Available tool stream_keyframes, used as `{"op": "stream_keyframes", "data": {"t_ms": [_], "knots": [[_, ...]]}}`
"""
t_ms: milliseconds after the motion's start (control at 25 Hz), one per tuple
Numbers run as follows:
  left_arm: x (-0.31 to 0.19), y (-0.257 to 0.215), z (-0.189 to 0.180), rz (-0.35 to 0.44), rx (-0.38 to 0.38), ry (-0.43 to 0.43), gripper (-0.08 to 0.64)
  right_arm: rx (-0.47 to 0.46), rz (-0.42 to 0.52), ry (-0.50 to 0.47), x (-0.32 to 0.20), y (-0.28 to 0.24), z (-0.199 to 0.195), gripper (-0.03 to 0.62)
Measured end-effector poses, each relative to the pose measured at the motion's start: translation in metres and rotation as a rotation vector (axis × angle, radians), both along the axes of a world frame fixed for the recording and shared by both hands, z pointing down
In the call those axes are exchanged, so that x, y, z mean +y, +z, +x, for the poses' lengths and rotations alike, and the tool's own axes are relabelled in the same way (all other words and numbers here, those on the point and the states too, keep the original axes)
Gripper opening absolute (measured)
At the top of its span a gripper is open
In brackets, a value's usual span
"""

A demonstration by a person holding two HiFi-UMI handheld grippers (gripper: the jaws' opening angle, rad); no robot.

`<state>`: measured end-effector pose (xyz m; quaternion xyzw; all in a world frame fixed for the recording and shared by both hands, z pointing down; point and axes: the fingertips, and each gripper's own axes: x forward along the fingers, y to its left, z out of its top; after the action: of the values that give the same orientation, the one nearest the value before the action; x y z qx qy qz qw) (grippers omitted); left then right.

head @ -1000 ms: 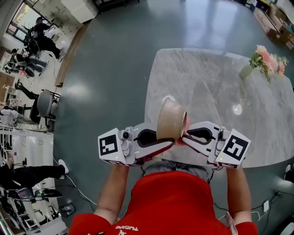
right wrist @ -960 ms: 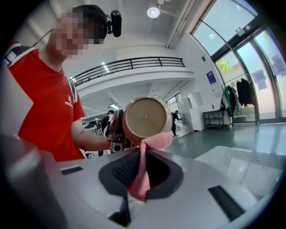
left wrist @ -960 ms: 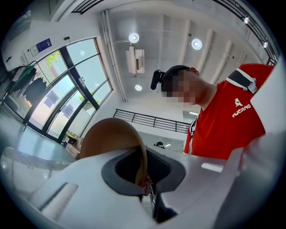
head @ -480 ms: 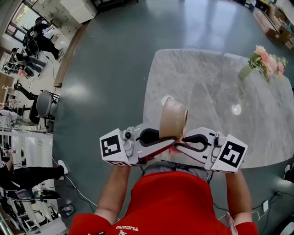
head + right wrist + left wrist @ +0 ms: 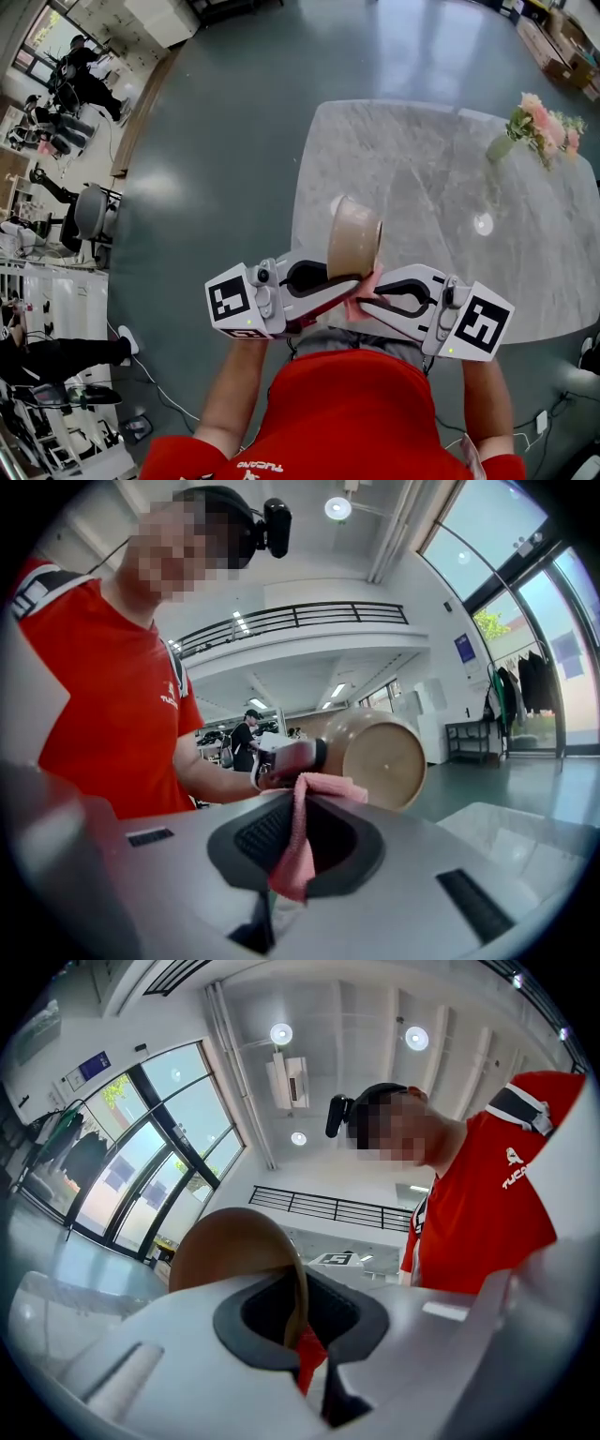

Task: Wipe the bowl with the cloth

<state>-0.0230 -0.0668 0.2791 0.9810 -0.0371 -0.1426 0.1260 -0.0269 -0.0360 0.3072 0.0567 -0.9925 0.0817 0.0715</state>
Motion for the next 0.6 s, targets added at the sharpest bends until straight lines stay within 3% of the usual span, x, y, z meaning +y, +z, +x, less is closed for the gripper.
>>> {"op": "stream_keyframes", "data": {"t_ms": [200, 400, 600], "knots": [[-0.002, -0.004, 0.0, 0.013, 0.004, -0.009, 0.018, 0.067, 0.041, 0.048, -0.01, 0.013, 0.009, 0.021], [-0.002, 0.002, 0.003, 0.015, -0.036, -0.025, 0.018, 0.007, 0.043, 0.018, 0.0, -0.009, 0.007, 0.021], [-0.002, 0.01, 0.008, 0.001, -0.048, -0.024, 0.018, 0.016, 0.067, 0.006, -0.002, -0.016, 0.021, 0.021]]}}
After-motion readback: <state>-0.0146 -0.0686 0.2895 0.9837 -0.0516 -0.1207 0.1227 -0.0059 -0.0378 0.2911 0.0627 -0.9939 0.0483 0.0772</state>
